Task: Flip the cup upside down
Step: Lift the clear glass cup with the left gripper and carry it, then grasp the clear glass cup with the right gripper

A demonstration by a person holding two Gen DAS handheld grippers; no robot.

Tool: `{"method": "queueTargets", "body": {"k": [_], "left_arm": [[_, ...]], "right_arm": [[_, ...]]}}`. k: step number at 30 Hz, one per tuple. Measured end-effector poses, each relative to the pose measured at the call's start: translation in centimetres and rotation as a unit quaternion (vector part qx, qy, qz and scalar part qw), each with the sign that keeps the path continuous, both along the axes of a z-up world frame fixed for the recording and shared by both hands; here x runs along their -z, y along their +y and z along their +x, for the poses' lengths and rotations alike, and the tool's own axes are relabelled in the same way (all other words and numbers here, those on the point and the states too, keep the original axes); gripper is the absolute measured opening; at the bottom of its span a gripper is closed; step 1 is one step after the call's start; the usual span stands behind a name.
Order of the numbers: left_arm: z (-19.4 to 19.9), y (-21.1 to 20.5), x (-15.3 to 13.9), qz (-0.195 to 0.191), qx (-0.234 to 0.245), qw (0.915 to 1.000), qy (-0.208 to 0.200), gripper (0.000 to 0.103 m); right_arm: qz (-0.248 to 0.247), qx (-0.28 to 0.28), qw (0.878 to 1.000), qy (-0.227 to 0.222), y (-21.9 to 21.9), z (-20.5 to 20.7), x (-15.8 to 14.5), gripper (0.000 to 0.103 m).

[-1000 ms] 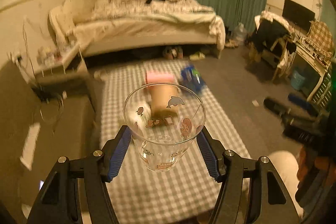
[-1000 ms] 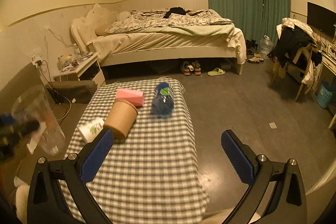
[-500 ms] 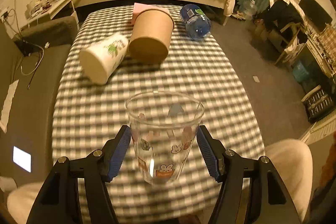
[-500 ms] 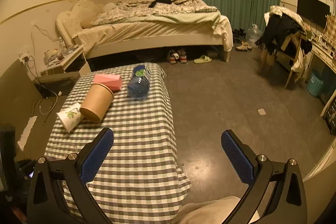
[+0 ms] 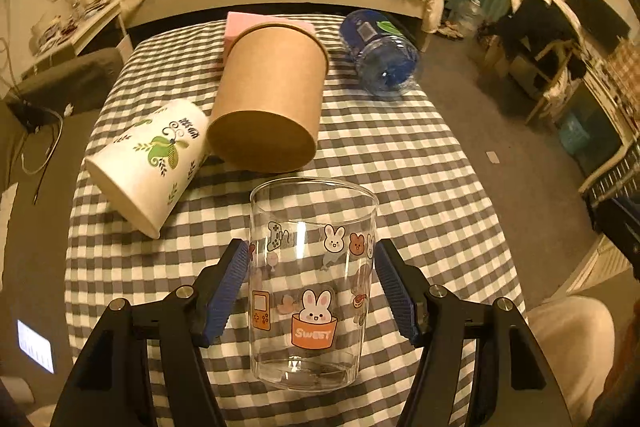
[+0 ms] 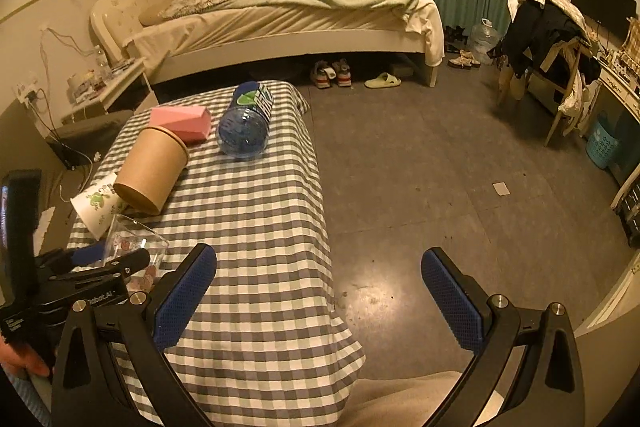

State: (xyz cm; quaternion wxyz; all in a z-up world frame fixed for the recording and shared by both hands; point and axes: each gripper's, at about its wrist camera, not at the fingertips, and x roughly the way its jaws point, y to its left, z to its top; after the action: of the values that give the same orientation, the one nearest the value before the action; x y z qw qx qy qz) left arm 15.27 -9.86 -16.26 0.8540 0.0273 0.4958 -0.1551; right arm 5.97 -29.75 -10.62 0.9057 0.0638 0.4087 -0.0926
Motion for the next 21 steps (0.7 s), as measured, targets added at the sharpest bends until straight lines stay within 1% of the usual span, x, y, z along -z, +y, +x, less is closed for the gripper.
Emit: {"method": "queueTargets", "body": {"k": [3,4,5,11,14,16,18,21], "left_arm": [[-0.6,0.1,-0.7,0.003,0.003,1.0000,-0.007,0.071],[-0.8,0.1,-1.0,0.007,0.000,0.9999,-0.009,0.081],[-1.1,0.2,-1.5,0.011,-0.004,0.9999,-0.011,0.089],[-3.8,1.6,-4.6,0.014,0.003,0.9990,-0.042,0.089],[-5.4,3.3,-6.2,0.004,-0.005,0.9983,-0.058,0.090],[-6.3,4.9,-7.1,-0.002,-0.019,0.9974,-0.070,0.093],[-7.1,6.6,-7.6,-0.003,-0.035,0.9959,-0.084,0.093],[-7.9,9.5,-7.6,0.008,-0.063,0.9930,-0.099,0.093]], "right_arm": [[-0.002,-0.004,1.000,-0.003,0.5,0.0,-0.3,0.103],[-0.004,-0.005,1.000,-0.006,0.7,-0.1,-0.5,0.103],[-0.006,-0.008,1.000,-0.010,1.0,-0.2,-1.0,0.103],[-0.024,-0.020,0.999,-0.037,3.3,-1.4,-4.0,0.103],[-0.032,-0.026,0.998,-0.053,4.7,-2.5,-5.4,0.103],[-0.037,-0.030,0.997,-0.061,5.8,-3.3,-6.1,0.103],[-0.038,-0.032,0.997,-0.065,6.8,-3.8,-6.3,0.103],[-0.029,-0.038,0.997,-0.065,9.0,-4.5,-5.8,0.103]]}}
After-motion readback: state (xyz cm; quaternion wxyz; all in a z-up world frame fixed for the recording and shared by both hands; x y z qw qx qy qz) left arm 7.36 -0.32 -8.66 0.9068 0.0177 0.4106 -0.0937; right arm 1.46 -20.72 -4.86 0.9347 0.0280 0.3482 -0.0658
